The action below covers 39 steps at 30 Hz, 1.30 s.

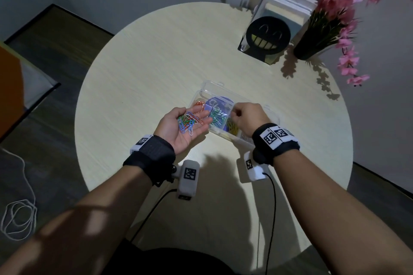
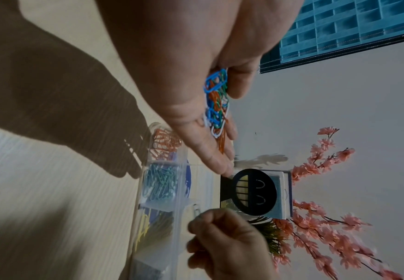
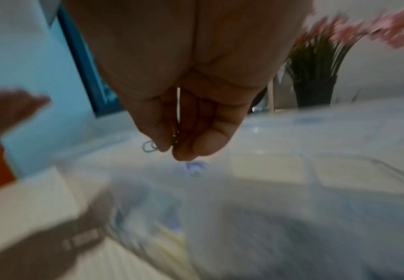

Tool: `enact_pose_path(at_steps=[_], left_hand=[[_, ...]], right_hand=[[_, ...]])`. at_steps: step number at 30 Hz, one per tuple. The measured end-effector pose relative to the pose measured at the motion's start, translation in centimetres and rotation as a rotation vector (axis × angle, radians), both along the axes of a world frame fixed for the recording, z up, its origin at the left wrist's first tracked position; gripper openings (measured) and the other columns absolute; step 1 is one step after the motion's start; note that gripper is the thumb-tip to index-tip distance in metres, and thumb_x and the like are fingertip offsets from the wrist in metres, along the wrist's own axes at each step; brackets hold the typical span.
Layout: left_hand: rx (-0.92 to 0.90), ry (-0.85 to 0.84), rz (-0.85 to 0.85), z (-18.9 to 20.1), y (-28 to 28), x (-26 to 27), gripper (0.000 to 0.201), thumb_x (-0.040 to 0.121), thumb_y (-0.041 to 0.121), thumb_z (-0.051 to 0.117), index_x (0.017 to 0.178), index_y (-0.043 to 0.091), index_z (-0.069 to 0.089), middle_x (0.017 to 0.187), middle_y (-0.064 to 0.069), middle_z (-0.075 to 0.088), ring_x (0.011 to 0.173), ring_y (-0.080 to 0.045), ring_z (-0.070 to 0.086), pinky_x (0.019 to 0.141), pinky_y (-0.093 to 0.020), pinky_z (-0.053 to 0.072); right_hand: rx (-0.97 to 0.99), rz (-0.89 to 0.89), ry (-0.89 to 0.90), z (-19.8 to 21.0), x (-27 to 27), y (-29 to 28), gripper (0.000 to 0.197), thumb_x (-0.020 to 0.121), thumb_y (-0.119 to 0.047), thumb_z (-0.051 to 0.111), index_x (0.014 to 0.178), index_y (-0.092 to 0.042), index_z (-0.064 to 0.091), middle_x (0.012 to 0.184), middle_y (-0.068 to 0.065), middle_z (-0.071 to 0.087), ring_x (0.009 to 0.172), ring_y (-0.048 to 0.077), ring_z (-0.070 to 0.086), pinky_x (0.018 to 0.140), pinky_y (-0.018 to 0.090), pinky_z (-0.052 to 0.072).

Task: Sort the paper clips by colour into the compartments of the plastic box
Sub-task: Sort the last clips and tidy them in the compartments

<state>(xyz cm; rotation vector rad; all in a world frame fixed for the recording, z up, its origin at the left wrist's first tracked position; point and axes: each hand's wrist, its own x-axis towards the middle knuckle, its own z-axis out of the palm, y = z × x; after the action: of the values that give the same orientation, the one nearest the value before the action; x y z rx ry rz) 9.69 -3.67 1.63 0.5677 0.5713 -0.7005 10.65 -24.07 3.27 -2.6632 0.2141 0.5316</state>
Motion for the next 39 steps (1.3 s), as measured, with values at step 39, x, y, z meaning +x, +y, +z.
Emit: enact_pose_path(at_steps=[39], left_hand=[[-0.189, -0.121, -0.195, 7.0, 3.2, -4.0, 0.042, 0.088, 0.018, 0.035, 0.118, -0.008, 0.052, 0.090, -0.017, 0.066, 0.060, -0.023, 0.067, 0.057, -0.034, 0.057]], right_hand=[[0.141, -0.059, -0.300, 8.7, -8.7, 11.8, 0.019, 0.086, -0.021, 0.062, 0.103, -0.021, 0.071, 0.093, 0.005, 0.056, 0.095, 0.021, 0.055, 0.079, 0.029, 0.042]])
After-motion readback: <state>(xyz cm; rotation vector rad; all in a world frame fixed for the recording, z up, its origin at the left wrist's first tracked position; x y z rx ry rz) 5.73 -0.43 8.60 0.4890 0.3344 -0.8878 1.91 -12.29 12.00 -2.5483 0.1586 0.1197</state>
